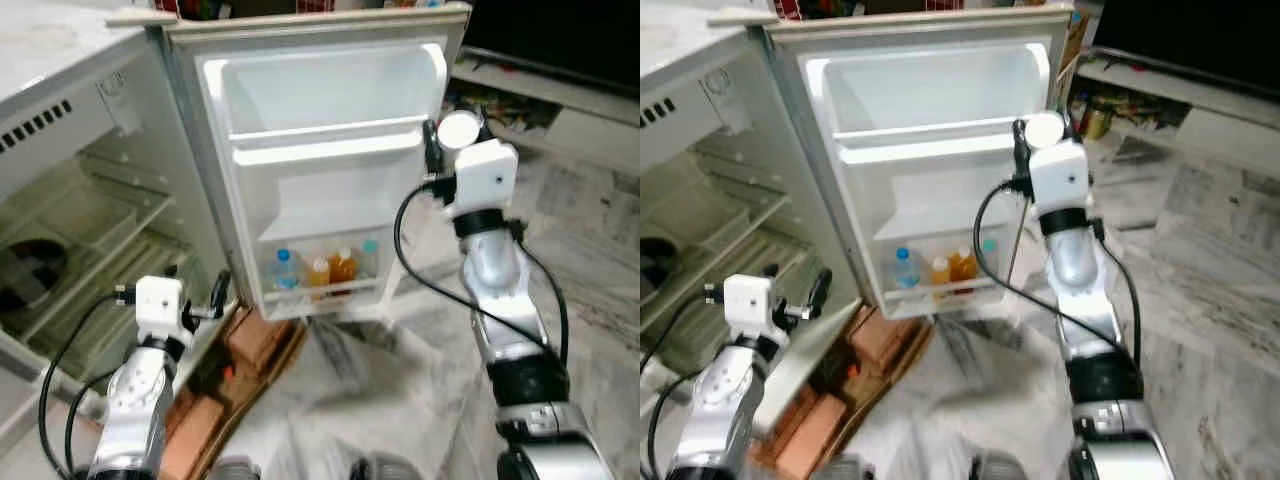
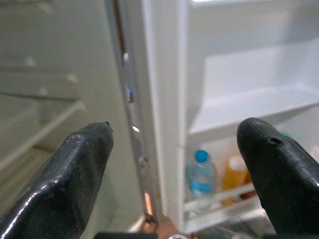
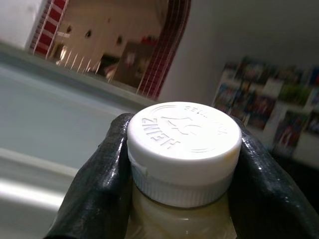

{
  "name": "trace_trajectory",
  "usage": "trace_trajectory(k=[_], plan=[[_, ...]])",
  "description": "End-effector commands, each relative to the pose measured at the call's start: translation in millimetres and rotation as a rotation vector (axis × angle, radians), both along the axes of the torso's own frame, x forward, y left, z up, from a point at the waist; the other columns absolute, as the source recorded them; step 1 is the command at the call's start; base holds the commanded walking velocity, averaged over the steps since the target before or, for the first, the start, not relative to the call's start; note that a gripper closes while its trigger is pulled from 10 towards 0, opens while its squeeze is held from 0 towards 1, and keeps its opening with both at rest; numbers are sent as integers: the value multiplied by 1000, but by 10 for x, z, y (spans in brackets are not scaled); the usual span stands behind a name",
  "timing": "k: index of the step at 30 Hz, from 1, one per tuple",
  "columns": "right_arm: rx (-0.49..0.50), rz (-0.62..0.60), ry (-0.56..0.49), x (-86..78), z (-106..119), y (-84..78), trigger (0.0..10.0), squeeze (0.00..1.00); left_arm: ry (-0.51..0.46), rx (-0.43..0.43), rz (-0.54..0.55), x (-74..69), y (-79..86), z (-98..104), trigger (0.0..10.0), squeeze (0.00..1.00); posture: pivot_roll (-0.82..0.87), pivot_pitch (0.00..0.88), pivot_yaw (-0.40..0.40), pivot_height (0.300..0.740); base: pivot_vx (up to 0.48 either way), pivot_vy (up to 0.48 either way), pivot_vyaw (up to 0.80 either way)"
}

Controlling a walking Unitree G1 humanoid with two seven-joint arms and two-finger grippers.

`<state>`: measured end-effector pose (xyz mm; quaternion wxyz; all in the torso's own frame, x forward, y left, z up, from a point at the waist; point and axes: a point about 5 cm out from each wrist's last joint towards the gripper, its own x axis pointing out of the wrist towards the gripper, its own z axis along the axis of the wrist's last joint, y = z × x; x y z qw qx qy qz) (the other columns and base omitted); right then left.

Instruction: Restocking fridge

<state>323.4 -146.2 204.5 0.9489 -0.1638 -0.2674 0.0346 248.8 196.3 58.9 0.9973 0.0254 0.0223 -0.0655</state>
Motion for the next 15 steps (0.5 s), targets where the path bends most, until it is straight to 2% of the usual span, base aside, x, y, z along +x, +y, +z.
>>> trace_trajectory(k=[1,6,9,15], plan=[[-10,47,-101,-19,246,152,10000,0,3,18,21,-19,80,-1,10000,0,55,0,-38,740,0,0,0],[-31,68,-109,7,289,154,10000,0,-2,16,10,-20,52,-5,10000,0,55,0,-38,740,52,0,0],[-49,69,-108,64,308,117,10000,0,-20,14,-9,-22,20,10,10000,0,60,0,-40,740,400,0,0],[-60,66,-102,66,301,109,10000,0,-18,12,-2,-35,35,12,10000,0,63,0,-40,740,467,0,0]])
